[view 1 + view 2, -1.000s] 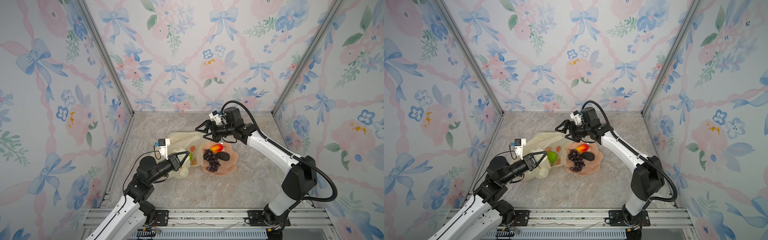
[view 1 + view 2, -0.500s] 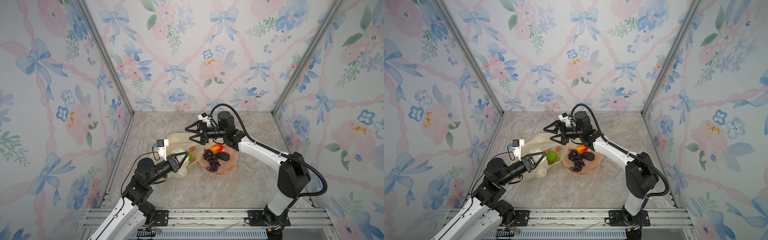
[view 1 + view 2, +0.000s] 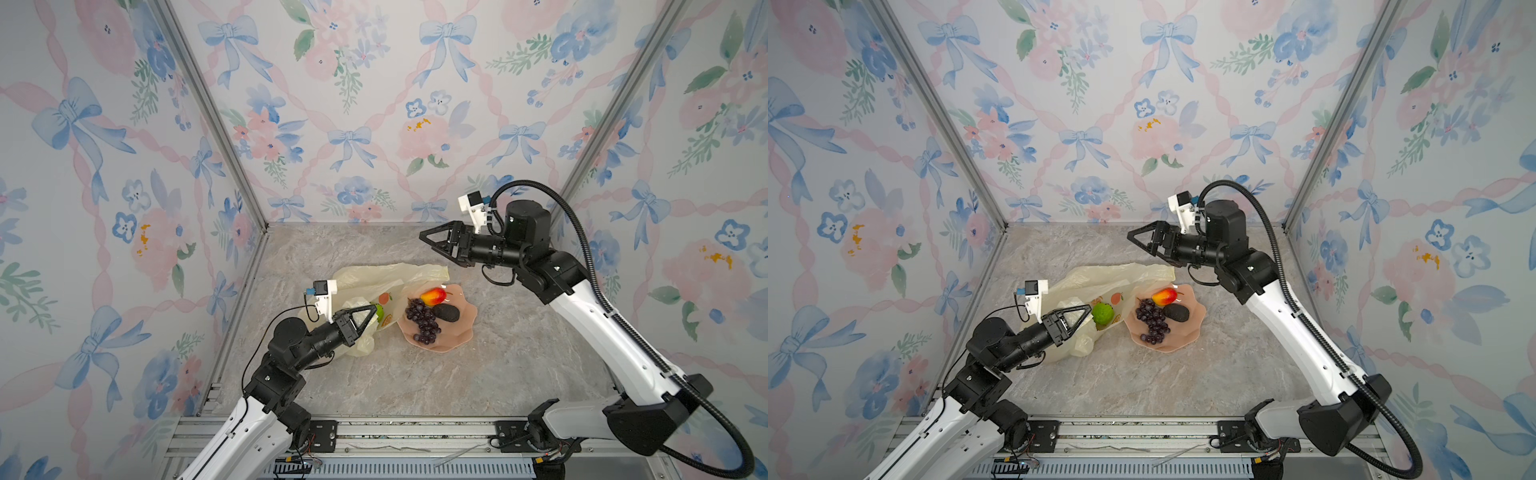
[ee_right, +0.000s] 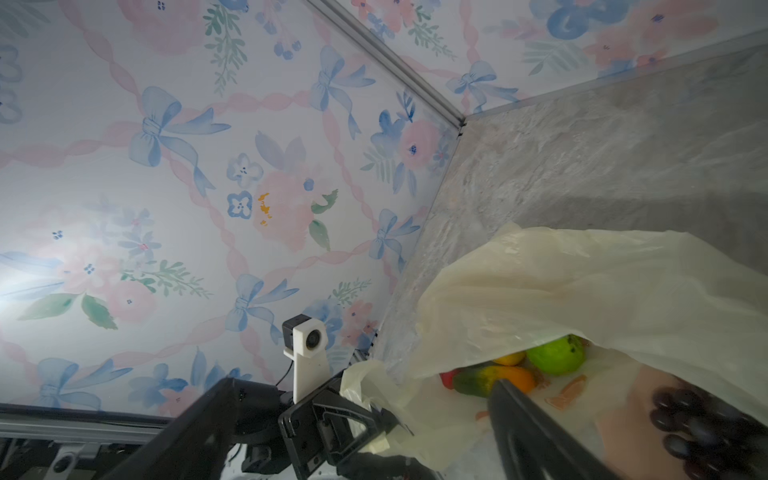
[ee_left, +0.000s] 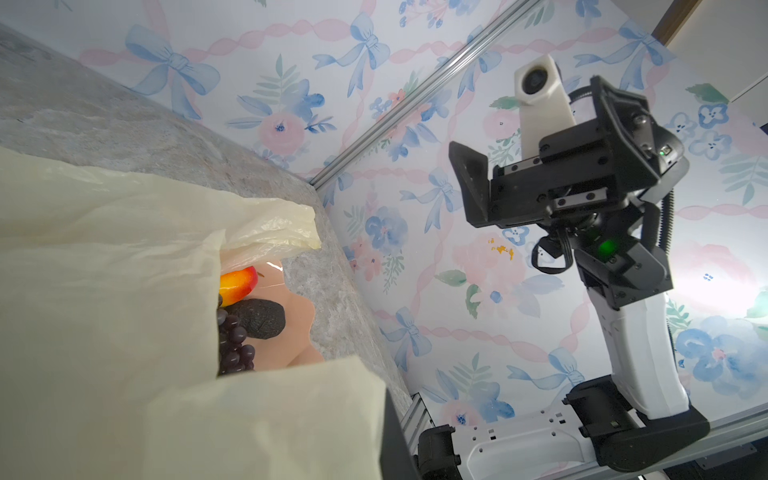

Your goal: Place the fruits into the plastic bag

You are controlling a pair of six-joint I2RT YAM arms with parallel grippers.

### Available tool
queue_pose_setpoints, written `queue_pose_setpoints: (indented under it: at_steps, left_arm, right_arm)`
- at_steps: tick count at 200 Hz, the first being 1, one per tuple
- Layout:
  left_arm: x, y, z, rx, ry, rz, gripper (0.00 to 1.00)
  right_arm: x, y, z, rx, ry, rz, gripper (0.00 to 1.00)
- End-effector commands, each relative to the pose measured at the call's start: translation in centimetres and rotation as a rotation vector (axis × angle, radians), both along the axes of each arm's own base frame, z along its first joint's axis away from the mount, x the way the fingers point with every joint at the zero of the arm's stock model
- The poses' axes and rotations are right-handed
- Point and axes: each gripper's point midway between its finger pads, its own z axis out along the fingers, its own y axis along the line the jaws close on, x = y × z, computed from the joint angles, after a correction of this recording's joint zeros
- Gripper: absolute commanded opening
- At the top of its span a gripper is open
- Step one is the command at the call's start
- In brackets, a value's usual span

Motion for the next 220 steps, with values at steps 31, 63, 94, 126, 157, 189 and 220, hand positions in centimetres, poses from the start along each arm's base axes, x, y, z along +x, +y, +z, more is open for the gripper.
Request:
queue_pose_setpoints:
  at_steps: [31,63,94,126,157,189,220]
  left_arm:
    - [0.1,0.0,0.2,0.022,-0.025,-0.003,0.00]
    - [0.3,-0.1,-0.2,0.019,-0.016,-0.003,0.00]
    - [0.4,-0.1,-0.4,0.020,-0.011,0.001,0.00]
    - [0.5,-0.2,-0.6,0.023,-0.007,0.000,0.00]
    - [0.5,-0.1,-0.6,0.029,-0.008,0.002,0.00]
    - [0.4,0.0,-0.6,0.032,-0.008,0.006,0.00]
    - [0.5,0.0,-0.5,0.035,-0.008,0.007,0.00]
  right_arm:
    - [-3.6,-10.9,-9.3,-0.675,0.064,-0.178,0.96]
    - [-5.3,-13.4,-12.4,-0.826,0.128,-0.176,0.96]
    - [-6.3,-12.4,-16.1,-0.866,0.180,-0.111,0.96]
    - [-5.7,-10.6,-19.9,-0.923,0.209,-0.065,0.96]
    - [-4.0,-9.6,-23.2,-1.014,0.238,-0.050,0.96]
    - [-1.9,-8.3,-25.3,-1.084,0.194,-0.004,0.98]
    - [0.2,-7.6,-27.4,-1.186,0.131,0.084,1.00]
